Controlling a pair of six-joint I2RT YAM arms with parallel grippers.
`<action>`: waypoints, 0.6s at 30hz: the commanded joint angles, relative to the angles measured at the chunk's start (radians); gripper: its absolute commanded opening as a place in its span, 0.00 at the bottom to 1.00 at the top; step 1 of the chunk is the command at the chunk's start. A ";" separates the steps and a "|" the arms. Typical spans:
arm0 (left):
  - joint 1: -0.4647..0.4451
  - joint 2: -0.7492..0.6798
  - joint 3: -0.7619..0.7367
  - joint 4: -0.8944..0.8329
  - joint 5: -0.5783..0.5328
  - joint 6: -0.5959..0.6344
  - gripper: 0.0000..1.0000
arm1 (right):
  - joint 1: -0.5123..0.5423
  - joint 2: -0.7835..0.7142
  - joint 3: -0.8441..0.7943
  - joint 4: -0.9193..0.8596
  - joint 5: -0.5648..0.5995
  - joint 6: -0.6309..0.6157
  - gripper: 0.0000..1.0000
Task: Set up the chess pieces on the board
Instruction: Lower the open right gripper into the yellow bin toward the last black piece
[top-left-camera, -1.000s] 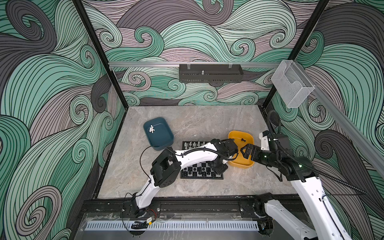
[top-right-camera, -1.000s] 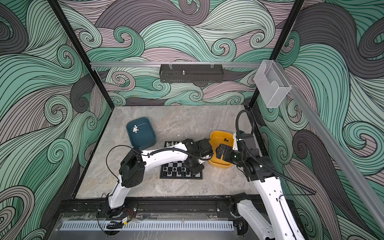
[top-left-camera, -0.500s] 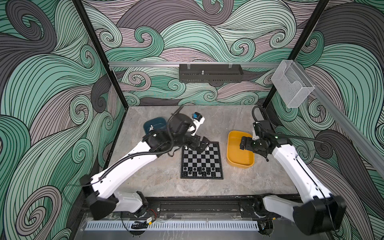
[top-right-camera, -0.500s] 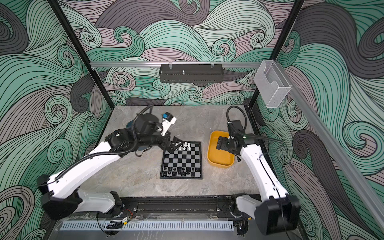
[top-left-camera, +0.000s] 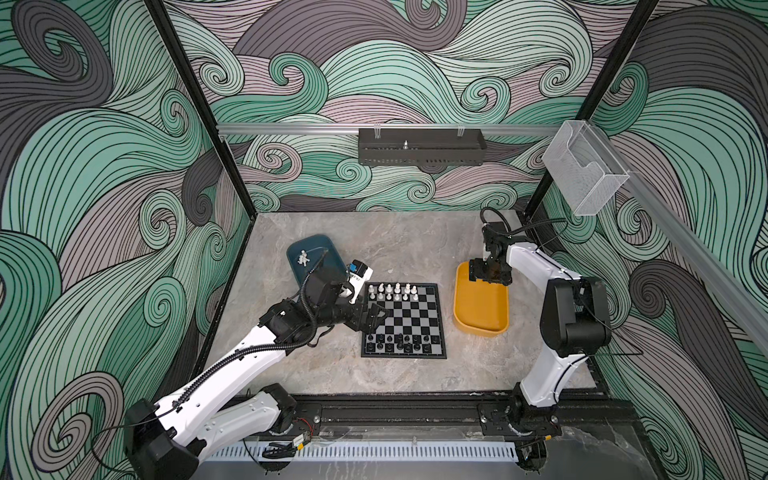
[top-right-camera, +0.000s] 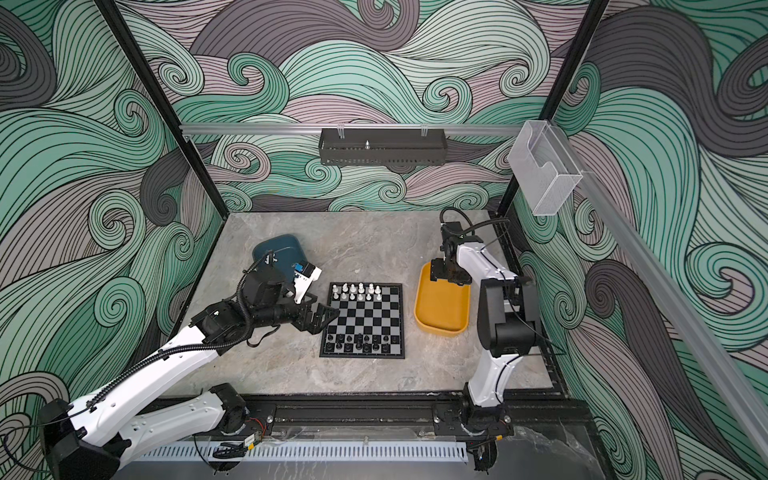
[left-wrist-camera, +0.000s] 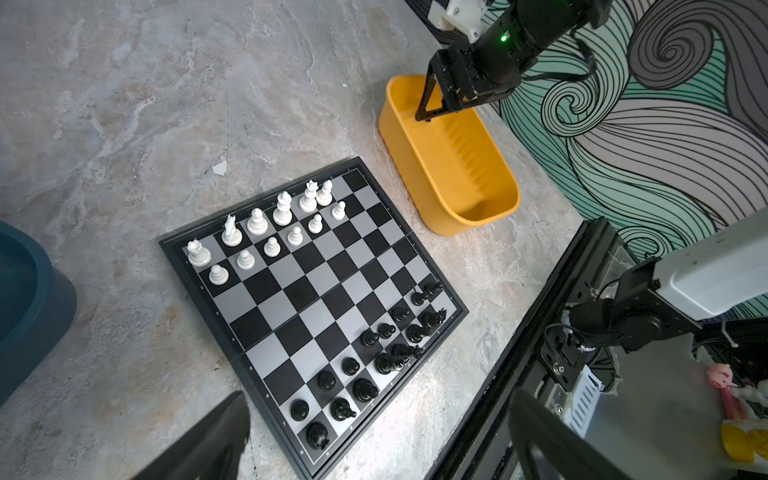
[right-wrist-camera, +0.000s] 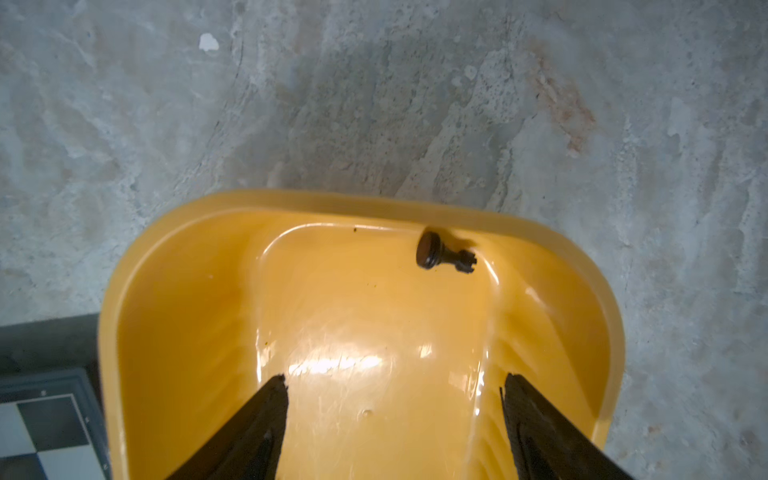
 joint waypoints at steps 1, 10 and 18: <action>0.006 -0.027 0.016 0.039 0.010 0.028 0.99 | -0.023 0.040 0.031 0.045 -0.065 -0.038 0.88; 0.006 -0.015 0.013 0.039 0.044 0.026 0.99 | -0.075 0.120 0.044 0.113 -0.187 -0.021 0.93; 0.006 -0.004 0.015 0.040 0.063 0.025 0.99 | -0.082 0.153 0.055 0.140 -0.248 0.011 0.92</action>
